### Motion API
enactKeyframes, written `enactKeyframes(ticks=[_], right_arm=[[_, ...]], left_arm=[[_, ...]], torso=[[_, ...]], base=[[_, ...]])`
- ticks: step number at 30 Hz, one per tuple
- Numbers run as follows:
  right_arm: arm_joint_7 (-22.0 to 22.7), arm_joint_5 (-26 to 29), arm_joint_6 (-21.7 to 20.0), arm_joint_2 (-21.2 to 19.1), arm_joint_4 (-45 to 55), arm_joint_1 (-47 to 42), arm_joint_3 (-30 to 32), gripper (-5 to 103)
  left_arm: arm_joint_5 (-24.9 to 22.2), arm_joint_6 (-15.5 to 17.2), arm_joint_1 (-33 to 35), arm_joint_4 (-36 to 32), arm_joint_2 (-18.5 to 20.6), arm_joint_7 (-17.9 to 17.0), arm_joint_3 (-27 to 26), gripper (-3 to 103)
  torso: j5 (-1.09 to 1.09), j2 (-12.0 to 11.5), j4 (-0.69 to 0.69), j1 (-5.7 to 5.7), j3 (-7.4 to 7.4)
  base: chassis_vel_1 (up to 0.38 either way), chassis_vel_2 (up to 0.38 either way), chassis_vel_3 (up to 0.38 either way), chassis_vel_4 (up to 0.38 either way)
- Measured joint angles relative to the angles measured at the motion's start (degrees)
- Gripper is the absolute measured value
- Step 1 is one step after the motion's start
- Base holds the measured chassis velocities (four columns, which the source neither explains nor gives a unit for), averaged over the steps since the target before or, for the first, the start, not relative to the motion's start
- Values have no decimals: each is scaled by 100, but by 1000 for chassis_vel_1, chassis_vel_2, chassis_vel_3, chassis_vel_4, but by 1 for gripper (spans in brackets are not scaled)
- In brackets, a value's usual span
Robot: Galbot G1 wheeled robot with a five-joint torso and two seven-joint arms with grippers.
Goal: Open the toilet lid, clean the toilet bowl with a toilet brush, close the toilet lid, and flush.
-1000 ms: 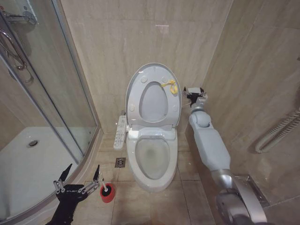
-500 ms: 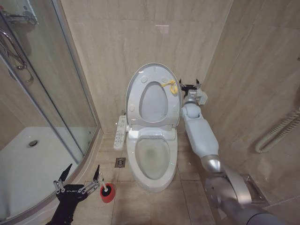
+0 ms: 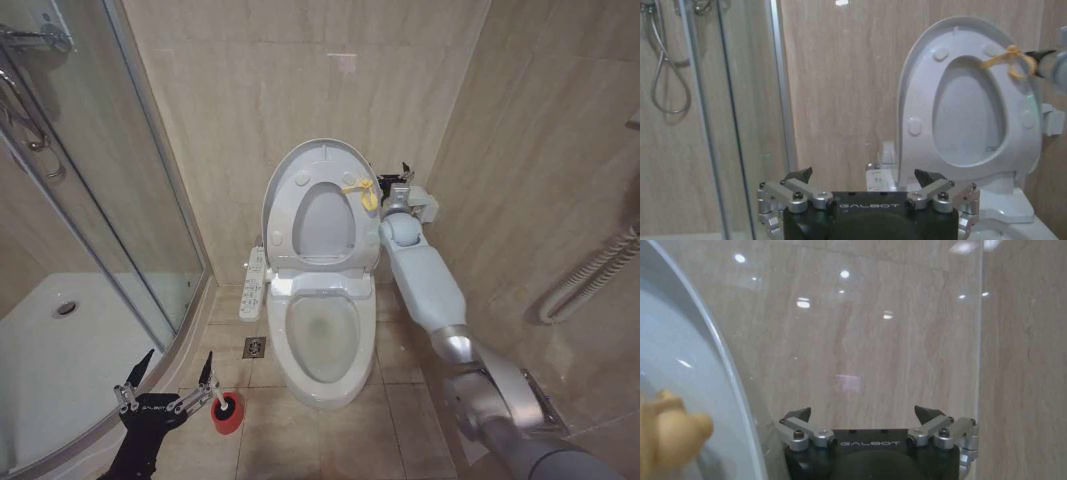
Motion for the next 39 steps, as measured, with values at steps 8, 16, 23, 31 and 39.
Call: enactKeyframes(ticks=[8,16,23,31,39], right_arm=[[156,1308,-796,-1290,2252,-1740,95,100],[363,1940,-1069,-1764,3944,-3224,633,100],[742,2030,-1234,-1621,4930,-4130,890,100],[925,2111,-1429,-1701,5431,-4625,1094,100],[836,1955,-1508,-1683,6178,-5509,1361,100]], left_arm=[[0,0,0,0,1,1,1,100],[0,0,-1,0,0,0,0,100],[0,0,0,0,0,1,0,100],[0,0,0,0,0,1,0,100],[0,0,0,0,0,1,0,100]], torso=[[4,0,-11,0,0],[1,0,-11,-1,-1],[2,0,-8,-1,-1],[0,-1,-8,0,0],[0,-1,-8,0,0]], base=[[0,0,0,0],[0,0,0,0],[0,0,0,0],[0,0,0,0],[0,0,0,0]])
